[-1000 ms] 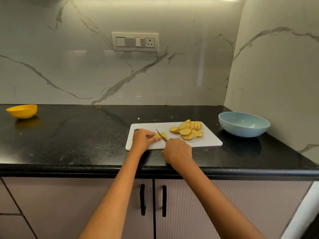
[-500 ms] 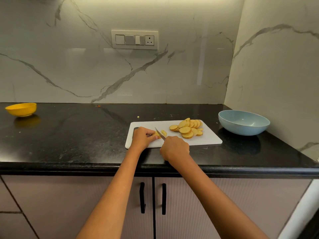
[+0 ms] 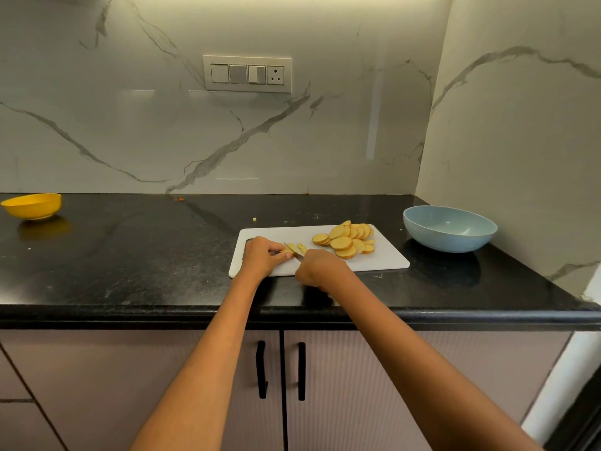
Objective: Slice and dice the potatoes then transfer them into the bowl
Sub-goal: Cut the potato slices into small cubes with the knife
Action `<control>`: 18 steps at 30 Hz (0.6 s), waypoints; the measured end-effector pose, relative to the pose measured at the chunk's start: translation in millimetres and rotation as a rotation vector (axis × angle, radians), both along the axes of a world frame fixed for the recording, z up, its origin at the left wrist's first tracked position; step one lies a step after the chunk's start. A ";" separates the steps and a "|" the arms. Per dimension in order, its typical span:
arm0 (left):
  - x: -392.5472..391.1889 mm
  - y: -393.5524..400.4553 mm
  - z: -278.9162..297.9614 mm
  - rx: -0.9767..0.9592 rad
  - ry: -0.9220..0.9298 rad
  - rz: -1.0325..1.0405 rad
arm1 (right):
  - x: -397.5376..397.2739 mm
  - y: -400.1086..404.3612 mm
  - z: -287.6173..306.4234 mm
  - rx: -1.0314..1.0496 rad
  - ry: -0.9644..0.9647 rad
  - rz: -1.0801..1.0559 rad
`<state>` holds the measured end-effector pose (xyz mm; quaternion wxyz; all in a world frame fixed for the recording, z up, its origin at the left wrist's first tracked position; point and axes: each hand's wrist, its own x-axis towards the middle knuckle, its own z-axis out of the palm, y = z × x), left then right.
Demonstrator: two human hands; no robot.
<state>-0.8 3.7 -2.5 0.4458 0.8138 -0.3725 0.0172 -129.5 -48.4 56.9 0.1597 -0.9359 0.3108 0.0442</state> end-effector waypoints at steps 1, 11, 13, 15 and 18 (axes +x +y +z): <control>-1.3 -0.1 0.8 0.002 -0.005 -0.001 | -0.1 0.3 0.0 -0.014 -0.005 0.003; -5.5 0.0 1.3 -0.019 0.004 0.000 | -0.6 1.2 -13.8 -0.088 -0.104 0.013; -3.8 -0.5 -0.8 -0.024 0.009 0.005 | -2.9 1.9 -18.5 -0.126 -0.118 0.004; -3.3 -1.0 -1.1 -0.033 0.001 0.010 | -3.3 5.0 -23.4 -0.184 -0.136 -0.002; -2.9 -1.4 -1.4 -0.037 0.009 0.021 | -1.2 7.1 -26.2 -0.241 -0.155 -0.007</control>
